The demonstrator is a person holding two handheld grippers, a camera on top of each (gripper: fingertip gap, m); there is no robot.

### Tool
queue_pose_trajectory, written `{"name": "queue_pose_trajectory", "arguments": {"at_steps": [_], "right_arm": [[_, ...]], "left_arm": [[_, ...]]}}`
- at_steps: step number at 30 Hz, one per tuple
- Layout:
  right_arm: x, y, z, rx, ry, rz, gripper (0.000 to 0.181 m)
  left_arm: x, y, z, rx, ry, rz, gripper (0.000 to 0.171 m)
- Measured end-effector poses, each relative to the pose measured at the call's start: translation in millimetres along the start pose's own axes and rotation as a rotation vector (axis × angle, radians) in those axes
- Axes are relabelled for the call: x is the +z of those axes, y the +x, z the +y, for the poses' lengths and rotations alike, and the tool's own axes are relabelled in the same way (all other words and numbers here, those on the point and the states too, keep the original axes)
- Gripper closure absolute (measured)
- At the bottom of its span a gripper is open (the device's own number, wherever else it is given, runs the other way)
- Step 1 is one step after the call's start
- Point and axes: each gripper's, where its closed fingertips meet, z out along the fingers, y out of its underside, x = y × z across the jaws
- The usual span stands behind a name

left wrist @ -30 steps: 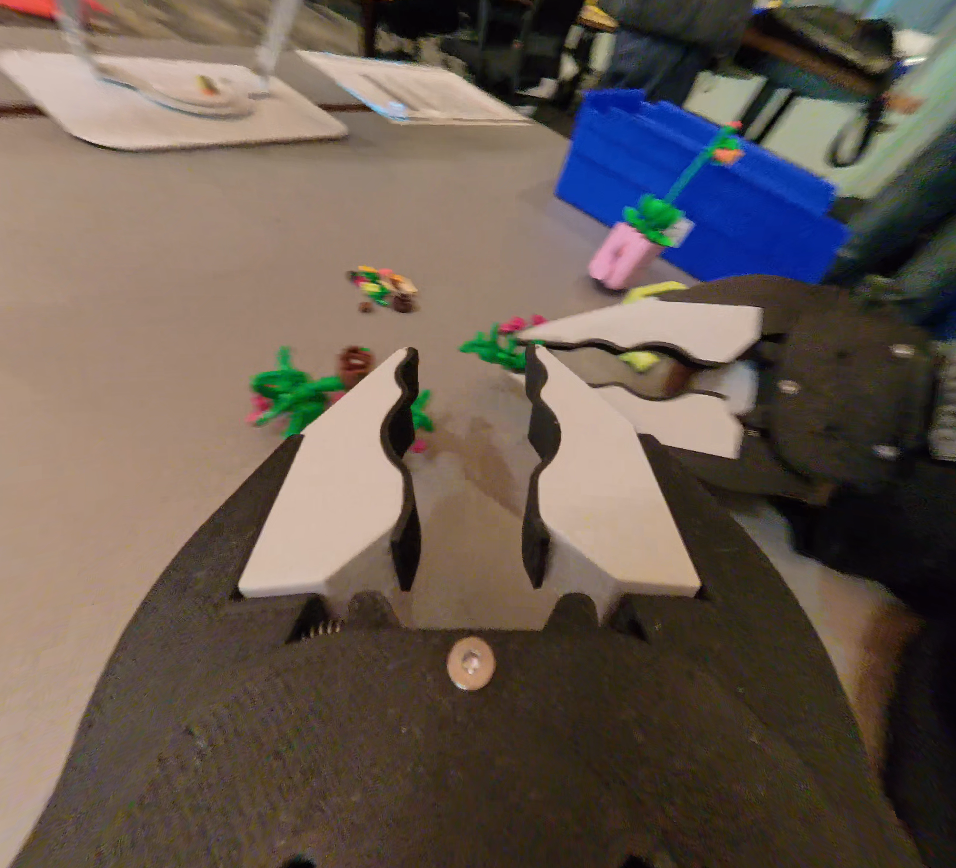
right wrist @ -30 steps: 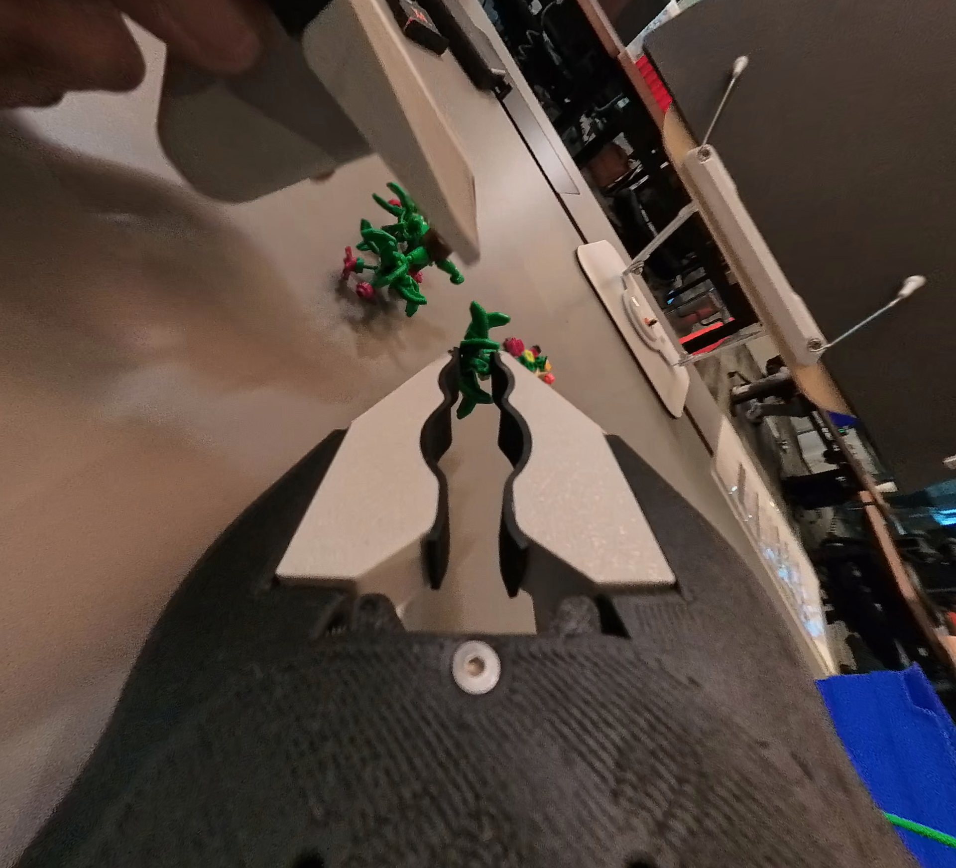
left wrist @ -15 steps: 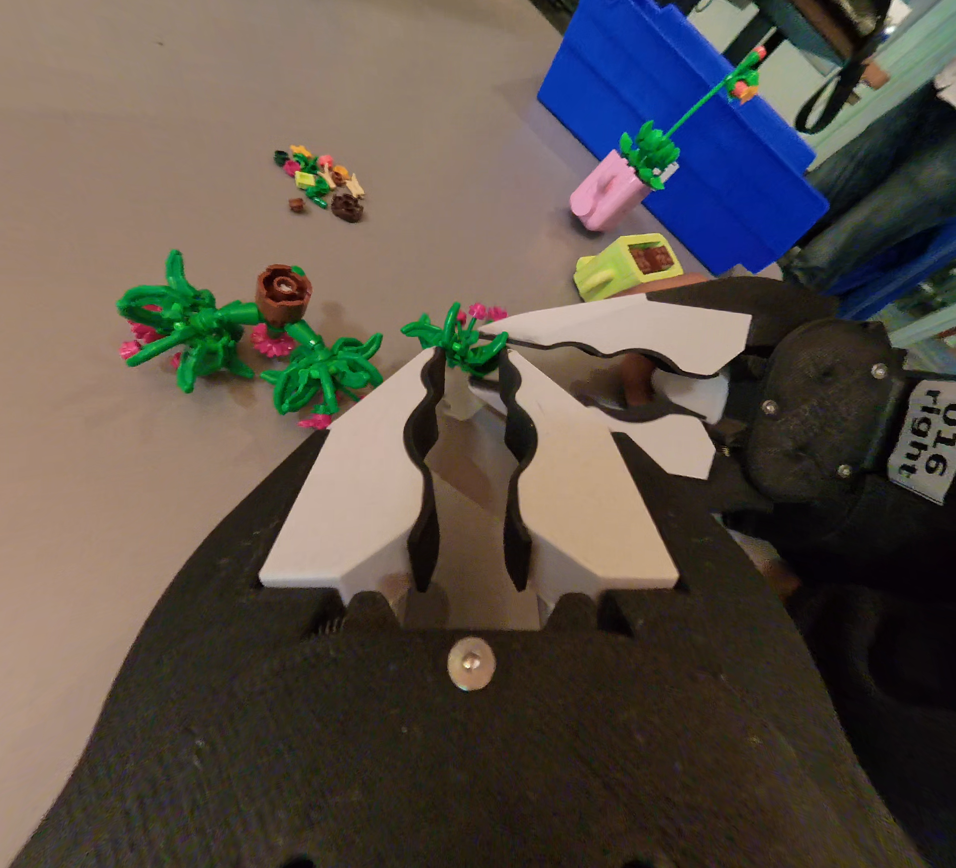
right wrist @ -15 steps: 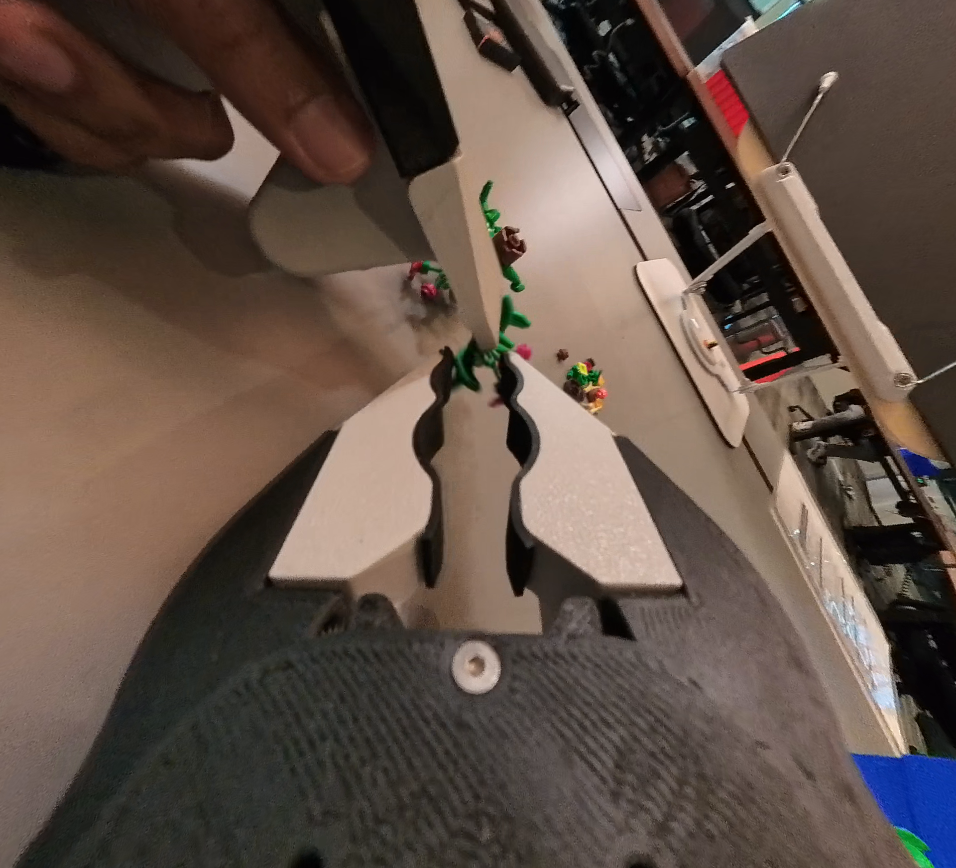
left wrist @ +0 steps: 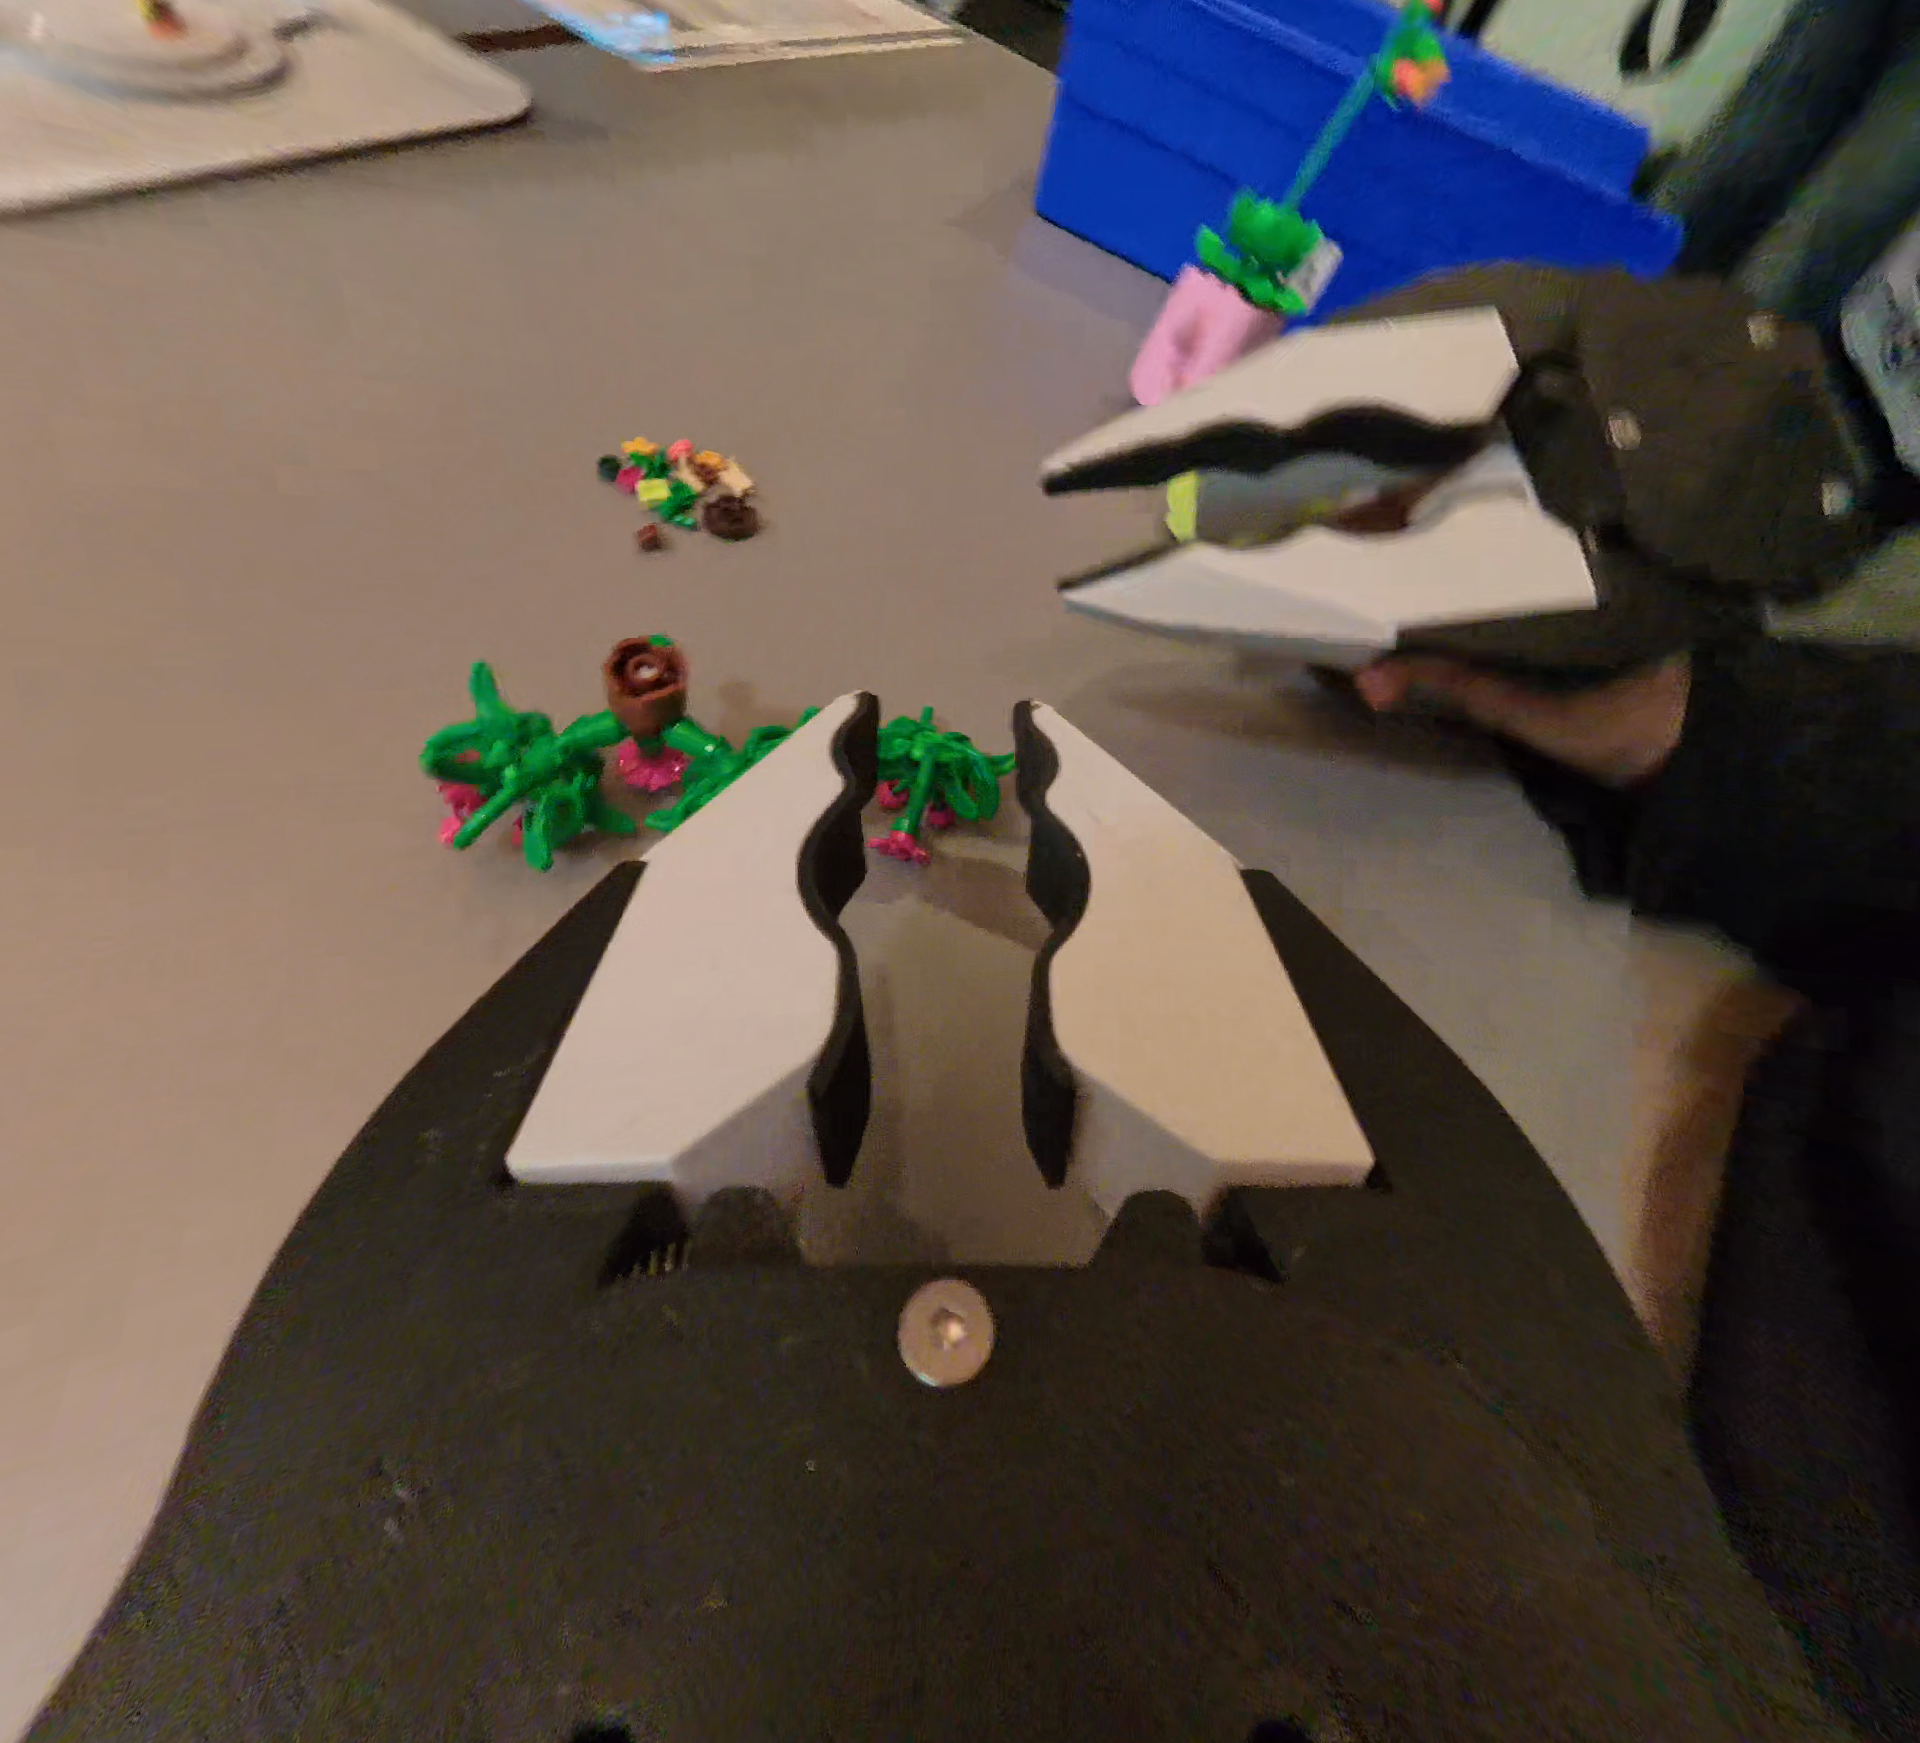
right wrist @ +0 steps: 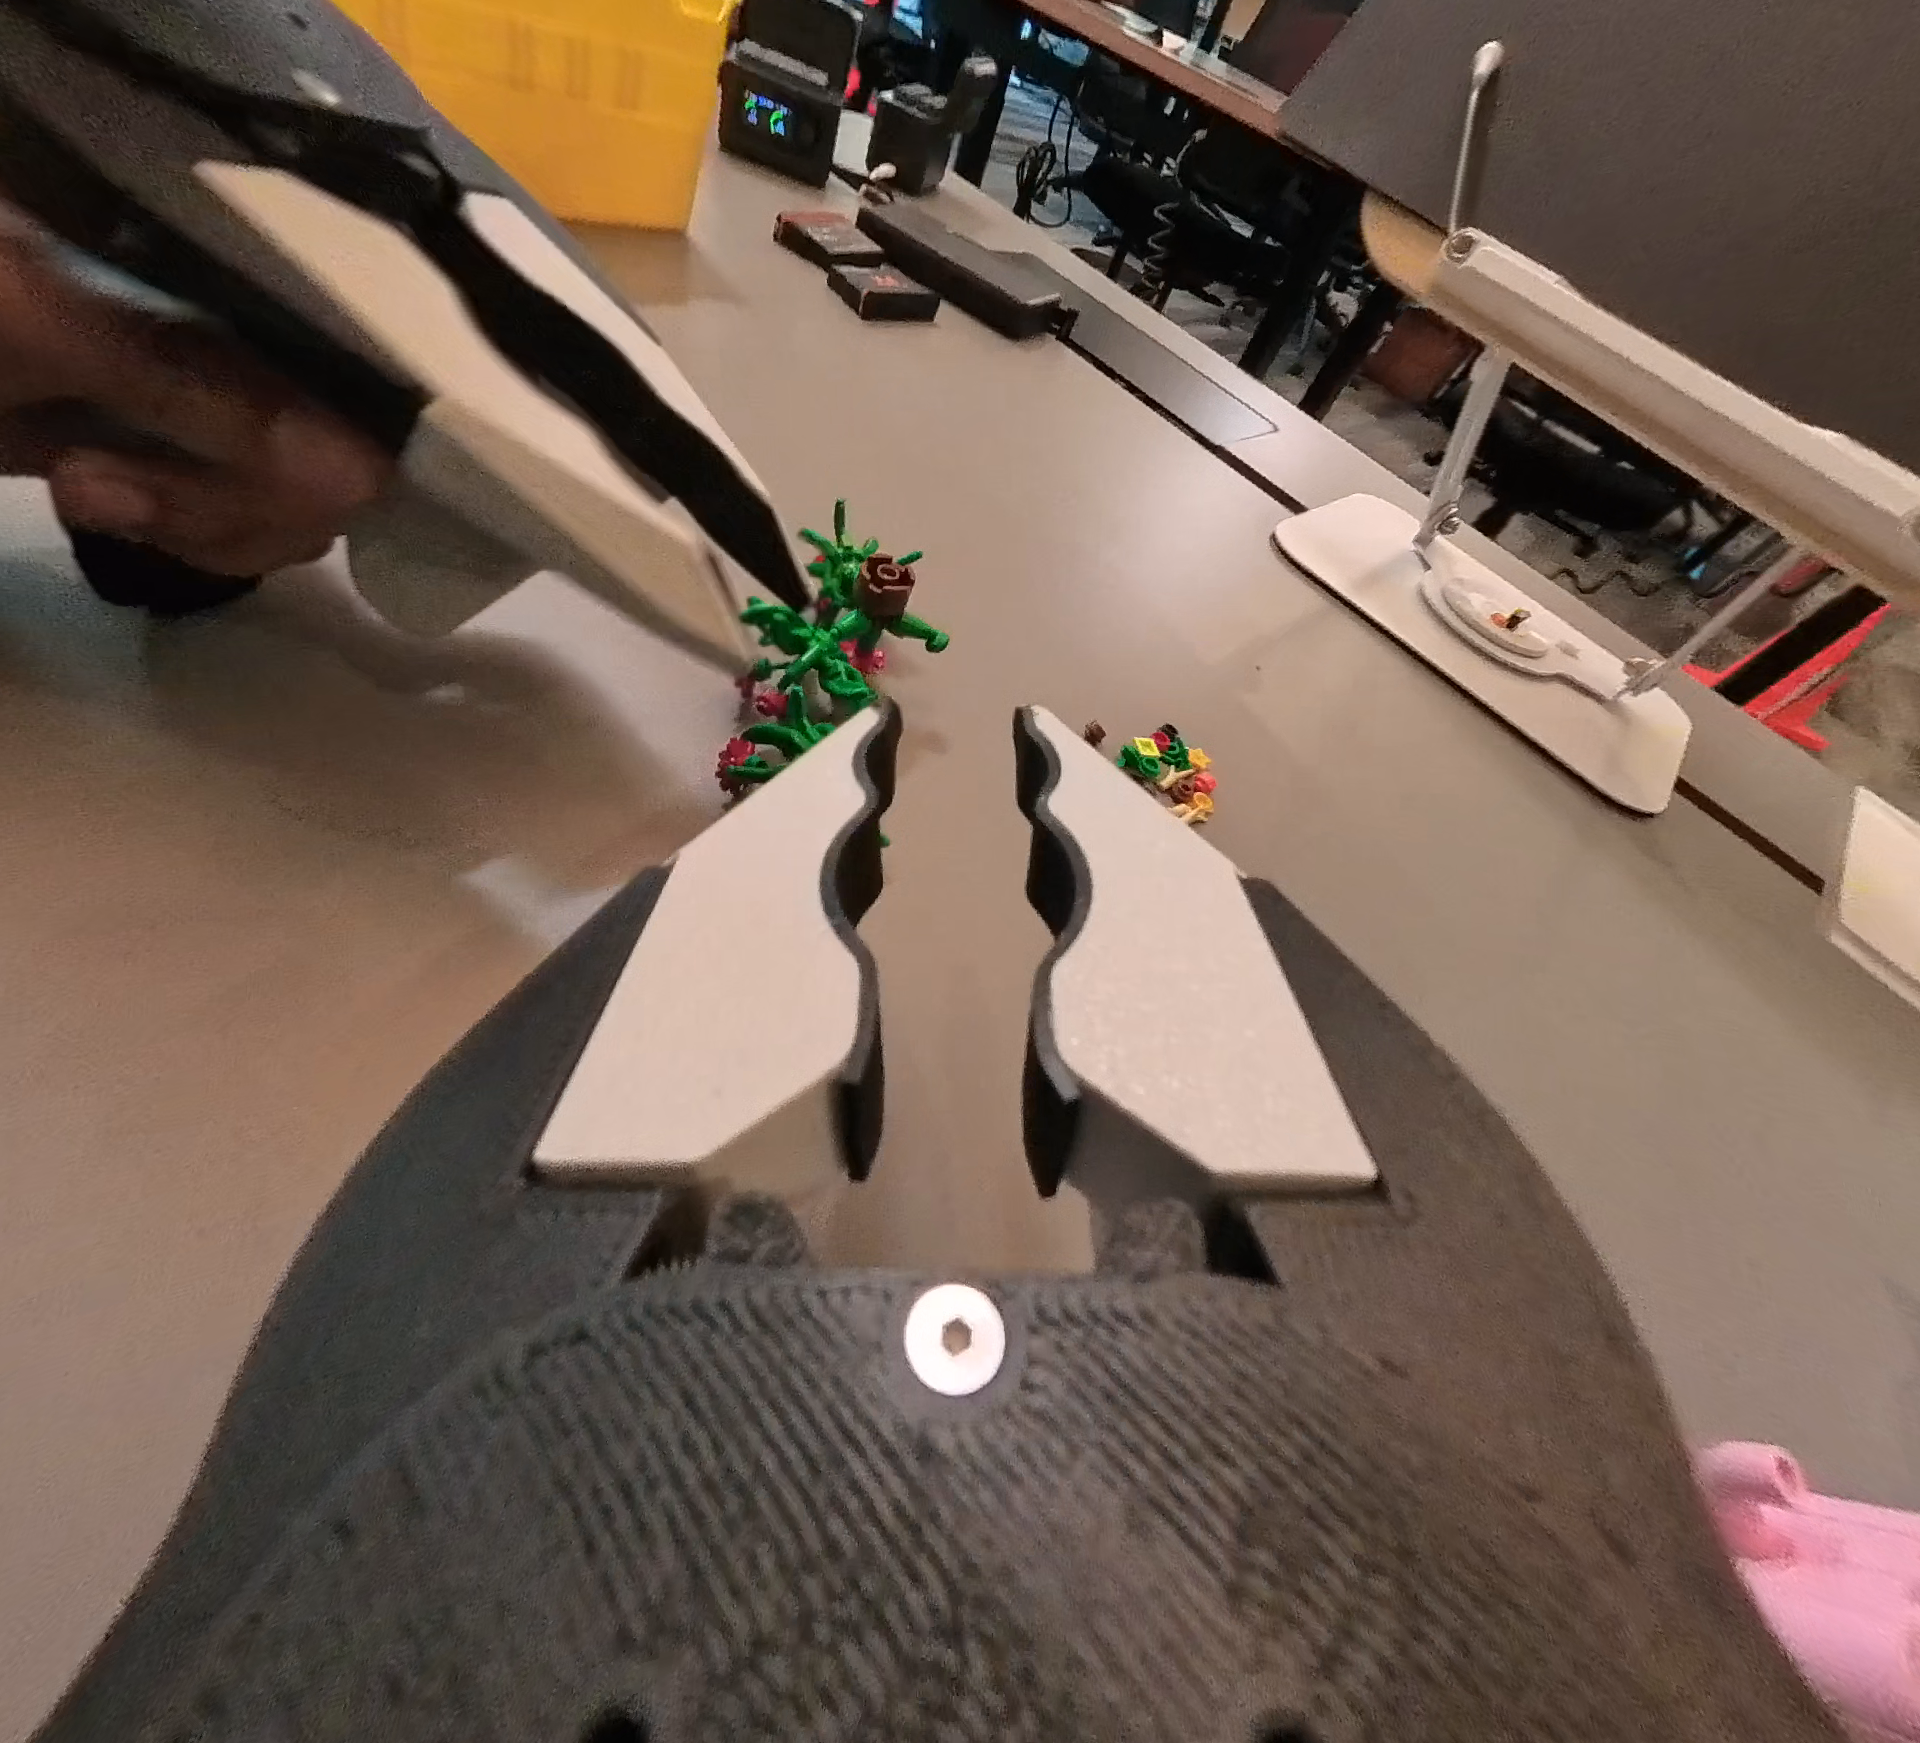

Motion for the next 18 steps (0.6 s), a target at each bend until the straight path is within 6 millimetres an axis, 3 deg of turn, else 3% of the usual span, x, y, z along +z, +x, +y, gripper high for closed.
{"name": "queue_pose_trajectory", "arguments": {"at_steps": [2,6,8,13,18], "right_arm": [[-2.8,3.0,-3.0,0.035,0.027,-0.006,0.163],[-9.8,9.0,-12.6,0.144,0.109,-0.035,0.166],[-14.2,12.4,-18.9,0.227,0.165,-0.064,0.166],[-20.1,23.2,-22.2,0.367,0.220,-0.094,0.164],[-19.0,19.2,-22.3,0.349,0.211,-0.098,0.164]], "left_arm": [[-1.9,5.7,3.3,0.172,-0.024,-0.022,0.140],[5.6,-5.2,19.6,0.394,-0.147,-0.181,0.135],[10.8,-7.1,27.9,0.428,-0.208,-0.205,0.135],[9.4,-12.0,24.6,0.402,-0.194,-0.229,0.164],[11.1,-15.3,27.2,0.351,-0.218,-0.212,0.166]]}}
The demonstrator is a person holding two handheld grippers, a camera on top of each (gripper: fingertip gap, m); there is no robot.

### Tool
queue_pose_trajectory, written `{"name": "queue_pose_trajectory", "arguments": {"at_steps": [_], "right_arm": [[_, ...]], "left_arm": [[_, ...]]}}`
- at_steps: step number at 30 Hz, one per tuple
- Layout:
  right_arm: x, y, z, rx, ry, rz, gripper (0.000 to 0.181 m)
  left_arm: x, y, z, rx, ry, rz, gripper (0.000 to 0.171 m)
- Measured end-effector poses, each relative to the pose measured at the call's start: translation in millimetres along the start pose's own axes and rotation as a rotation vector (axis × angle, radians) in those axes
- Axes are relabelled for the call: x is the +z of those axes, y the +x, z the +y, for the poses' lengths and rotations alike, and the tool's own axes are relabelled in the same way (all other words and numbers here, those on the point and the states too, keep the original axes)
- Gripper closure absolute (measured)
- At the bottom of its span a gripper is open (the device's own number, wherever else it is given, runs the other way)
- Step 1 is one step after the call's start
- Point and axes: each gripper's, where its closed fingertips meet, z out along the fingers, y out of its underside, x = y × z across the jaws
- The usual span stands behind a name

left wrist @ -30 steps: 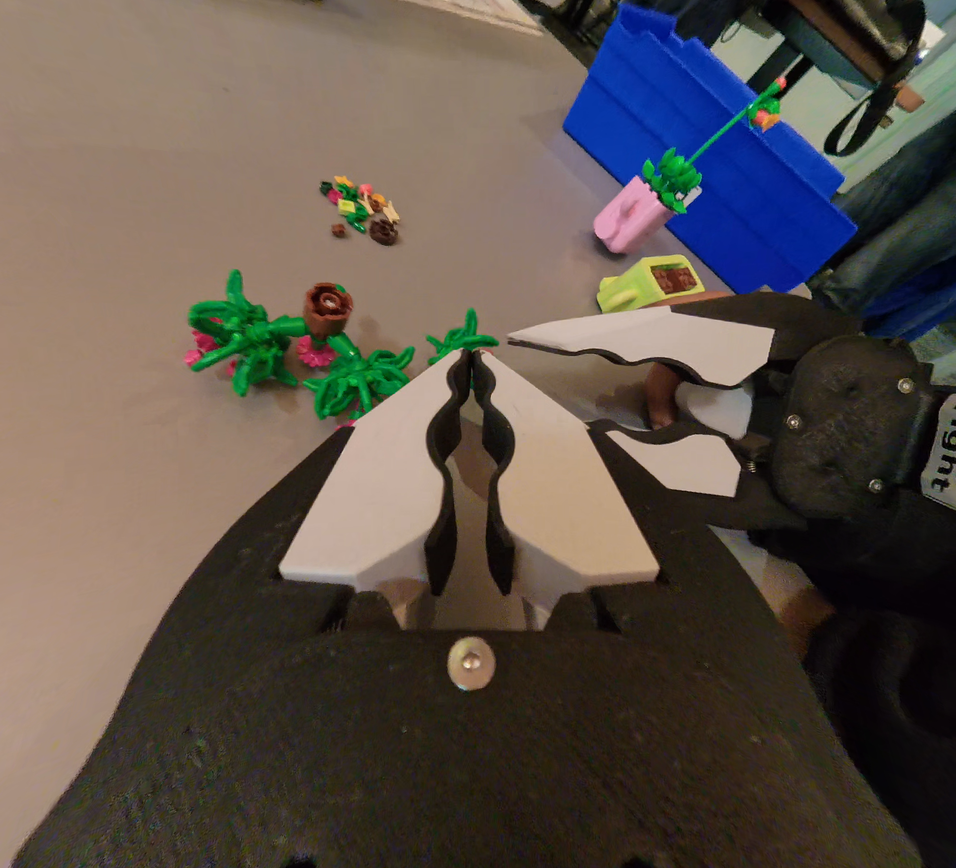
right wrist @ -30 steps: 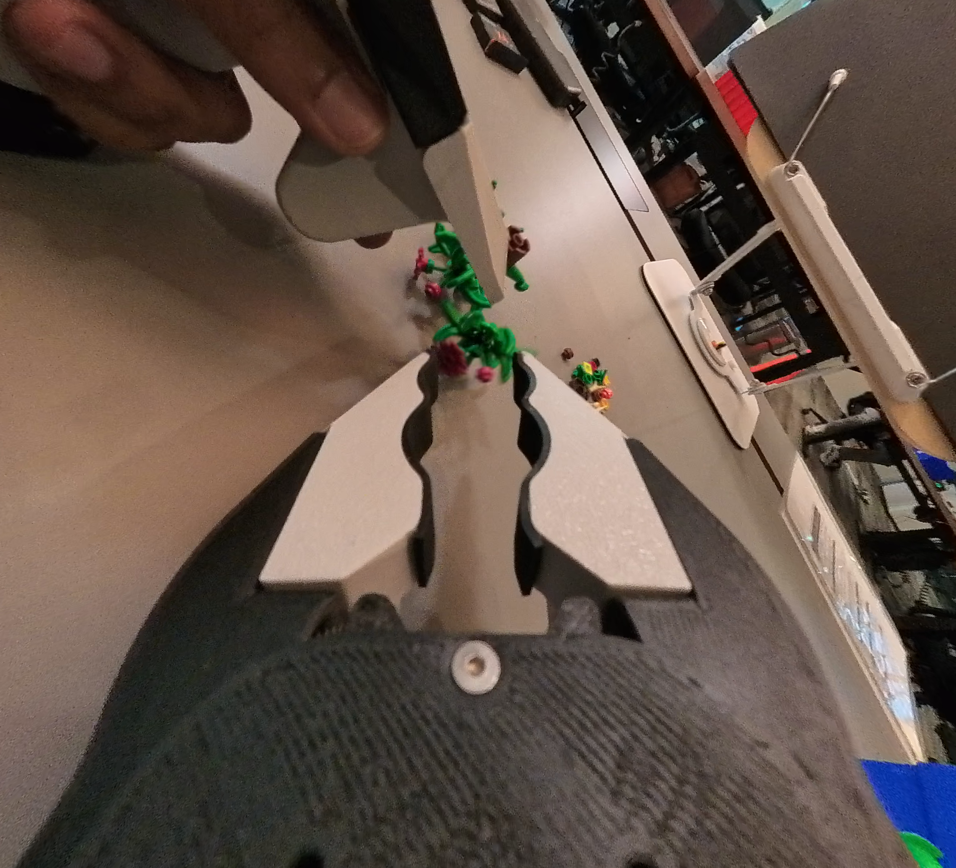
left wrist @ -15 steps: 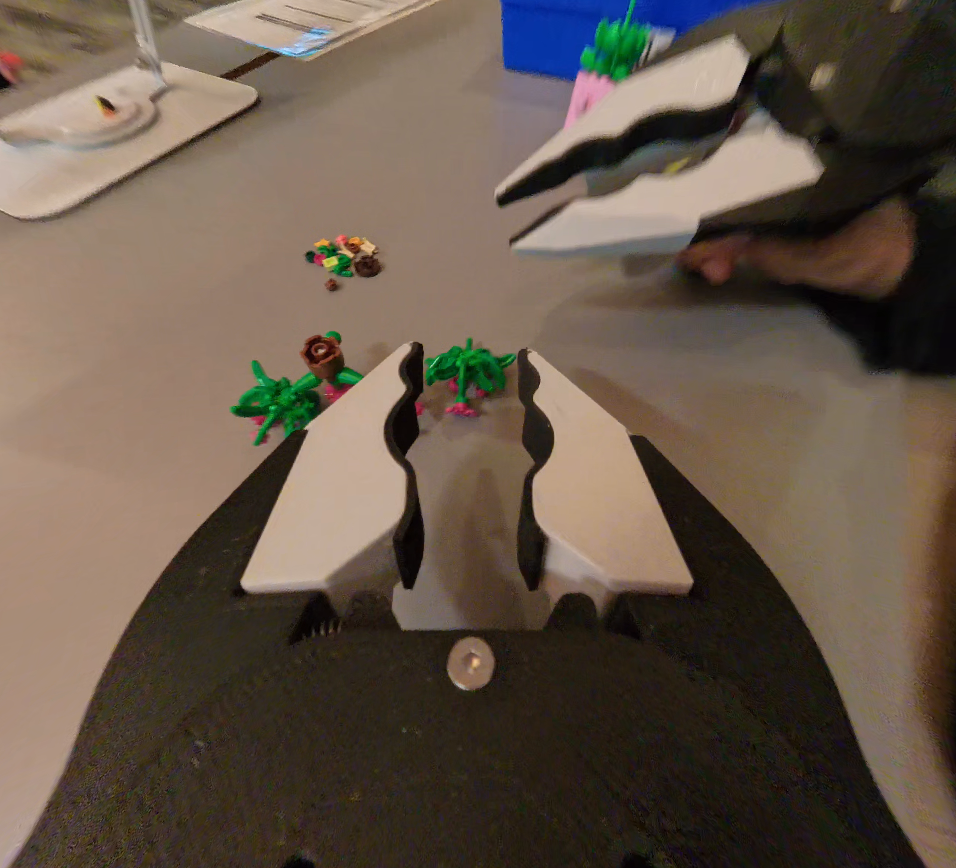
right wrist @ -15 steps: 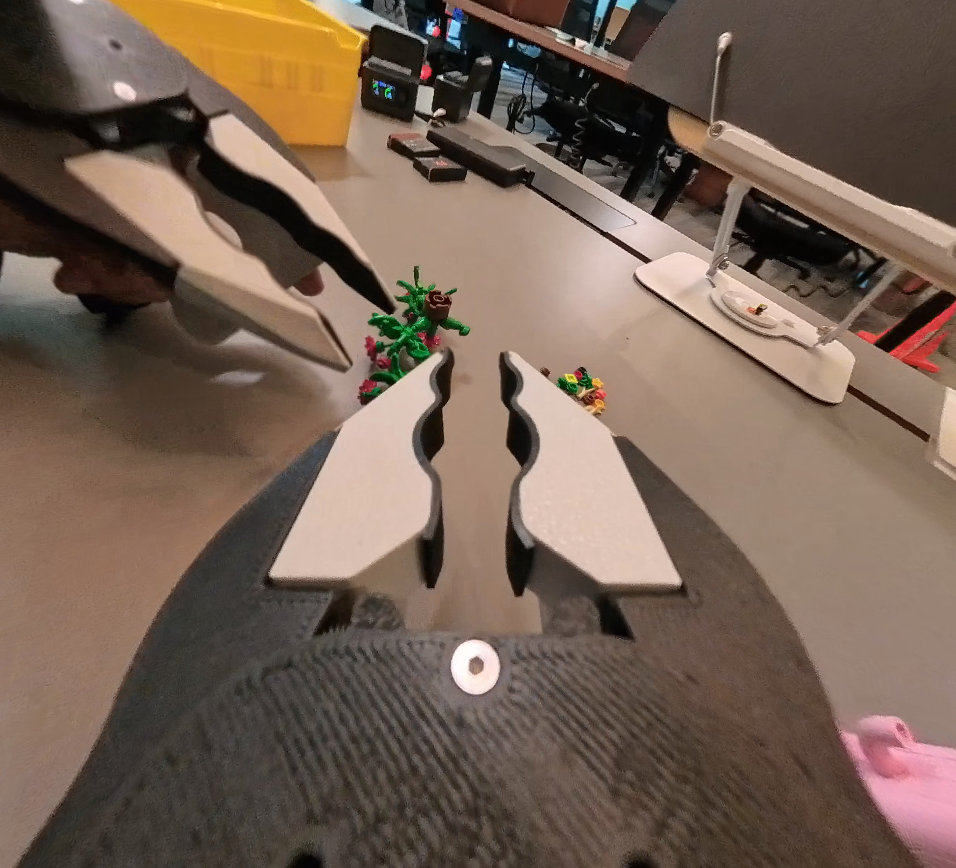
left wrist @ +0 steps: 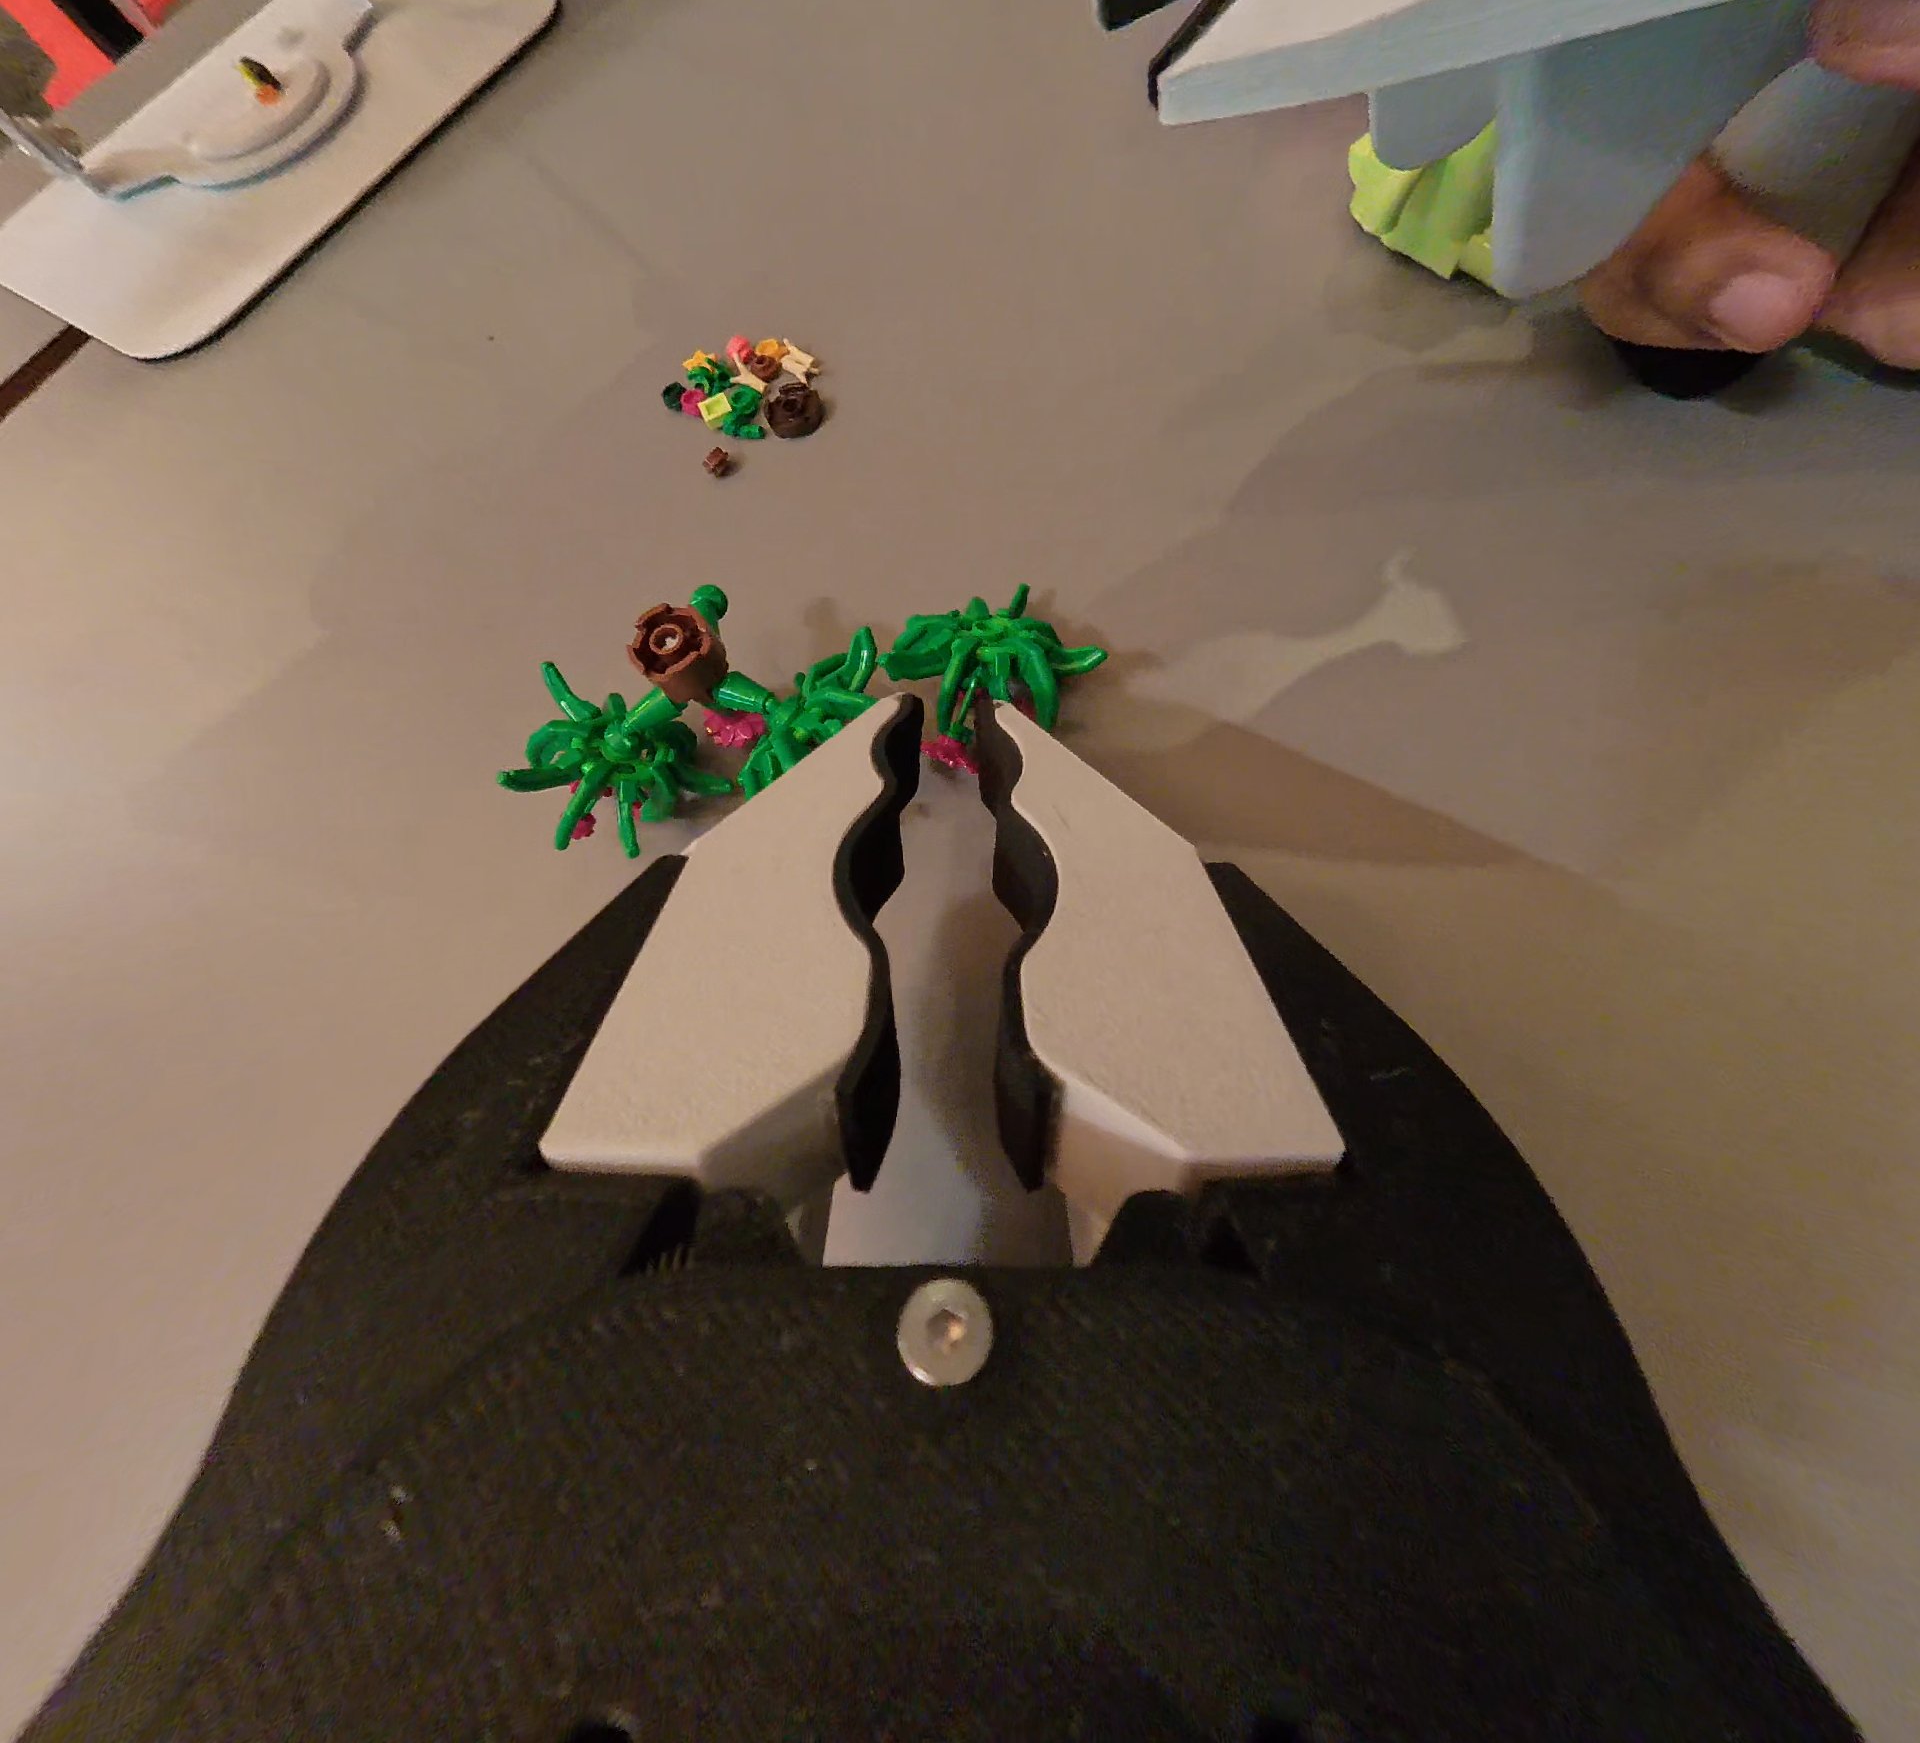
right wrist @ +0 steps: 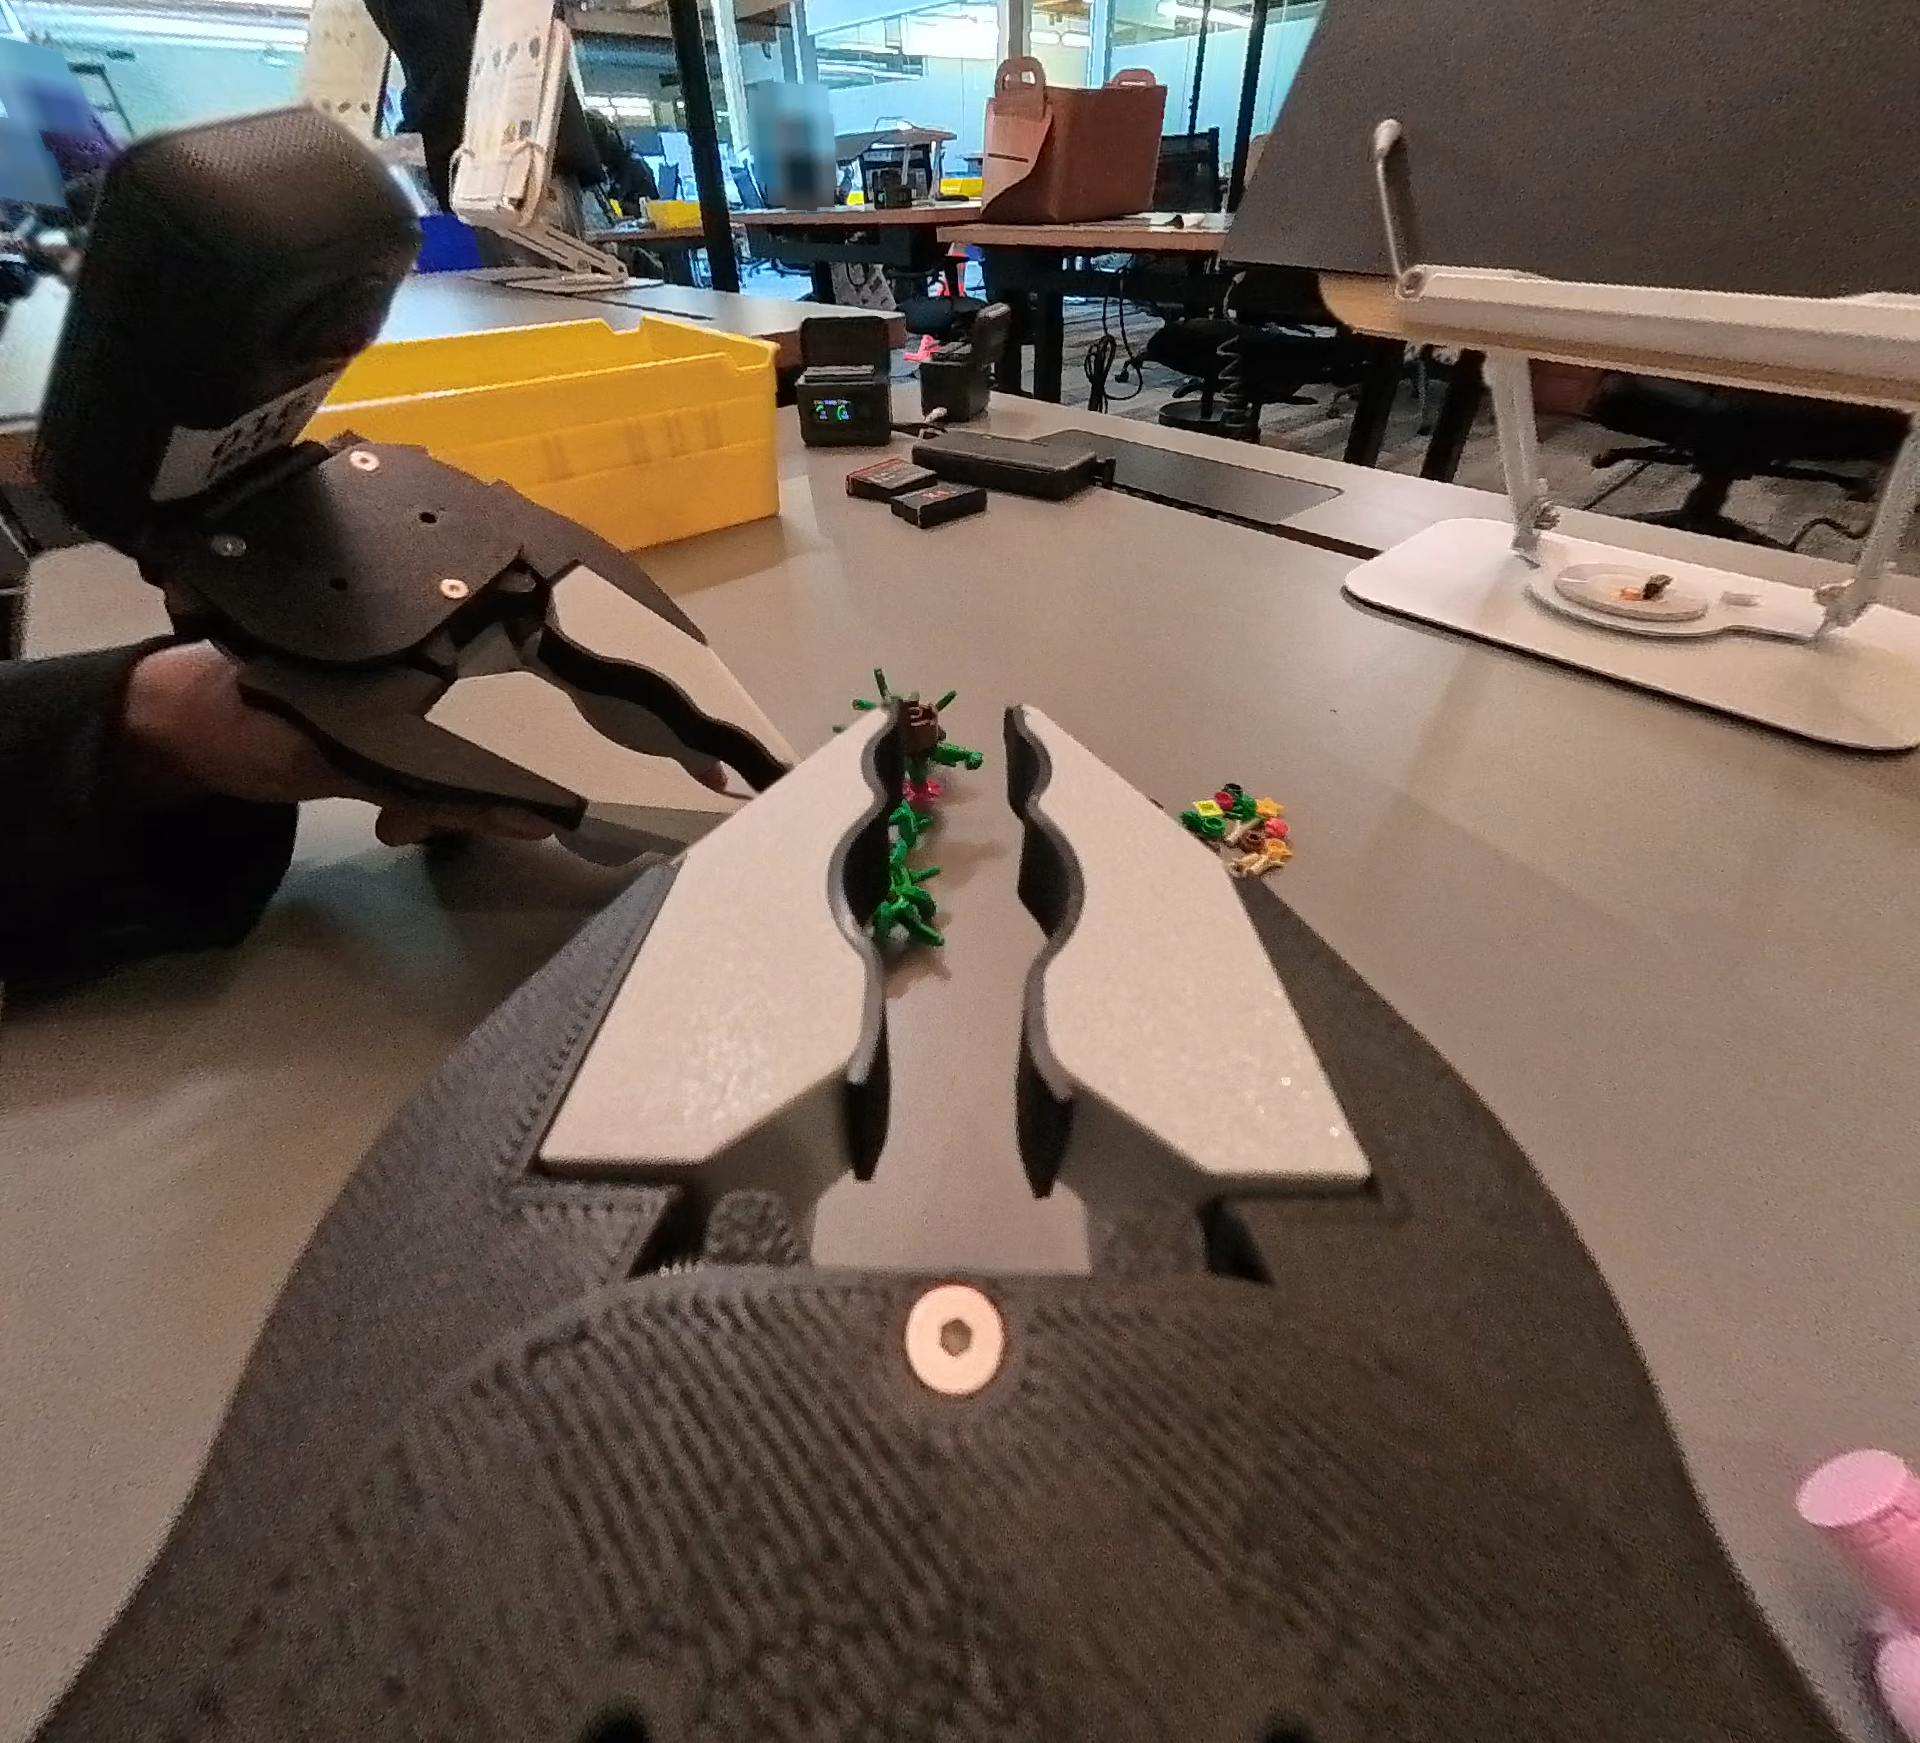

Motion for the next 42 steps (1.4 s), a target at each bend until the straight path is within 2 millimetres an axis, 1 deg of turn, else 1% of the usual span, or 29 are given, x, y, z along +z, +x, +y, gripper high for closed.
{"name": "queue_pose_trajectory", "arguments": {"at_steps": [5,9,11,12,18,21,23,25,27,28,33,35,38,40,41,42], "right_arm": [[3.0,-5.6,3.6,-0.059,-0.025,0.010,0.166],[4.0,-8.4,3.8,-0.054,-0.026,0.000,0.167],[4.0,-9.0,3.6,-0.051,-0.025,-0.002,0.167],[3.9,-9.2,3.5,-0.050,-0.024,-0.002,0.167],[5.3,-14.1,5.3,-0.078,-0.037,-0.015,0.166],[9.5,-25.1,12.2,-0.134,-0.083,-0.058,0.166],[12.7,-38.4,20.4,-0.176,-0.134,-0.126,0.166],[15.1,-47.8,28.4,-0.210,-0.183,-0.166,0.158],[17.9,-46.3,32.8,-0.250,-0.210,-0.127,0.143],[18.9,-46.1,34.3,-0.275,-0.219,-0.109,0.139],[22.5,-51.5,45.1,-0.386,-0.273,-0.088,0.133],[24.3,-47.6,49.7,-0.440,-0.300,-0.049,0.136],[26.2,-32.7,57.3,-0.571,-0.344,0.063,0.153],[26.8,-29.2,59.3,-0.631,-0.352,0.101,0.169],[26.8,-29.1,59.0,-0.639,-0.349,0.106,0.173],[26.6,-28.8,58.3,-0.635,-0.345,0.107,0.174]], "left_arm": [[3.3,2.0,3.5,0.019,-0.031,-0.001,0.171],[10.7,6.4,12.5,0.040,-0.105,0.019,0.165],[11.0,6.7,12.8,0.048,-0.108,0.013,0.165],[10.1,6.9,11.6,0.052,-0.098,0.012,0.168],[-1.0,-0.2,-3.1,0.020,0.020,-0.017,0.168],[-5.5,-0.1,-8.8,0.020,0.068,-0.011,0.168],[-6.3,1.4,-9.6,0.032,0.075,-0.009,0.168],[-6.5,1.8,-9.8,0.043,0.078,-0.016,0.168],[-6.8,2.2,-10.1,0.048,0.080,-0.018,0.168],[-7.2,2.3,-10.5,0.047,0.084,-0.017,0.168],[-10.9,-1.7,-13.3,-0.018,0.111,0.002,0.168],[-13.4,0.8,-15.3,-0.059,0.130,0.048,0.167],[-16.7,6.1,-18.1,-0.102,0.154,0.116,0.168],[-17.7,7.6,-18.8,-0.109,0.160,0.135,0.169],[-18.4,6.7,-19.4,-0.115,0.166,0.133,0.169],[-19.5,7.6,-20.2,-0.117,0.174,0.144,0.169]]}}
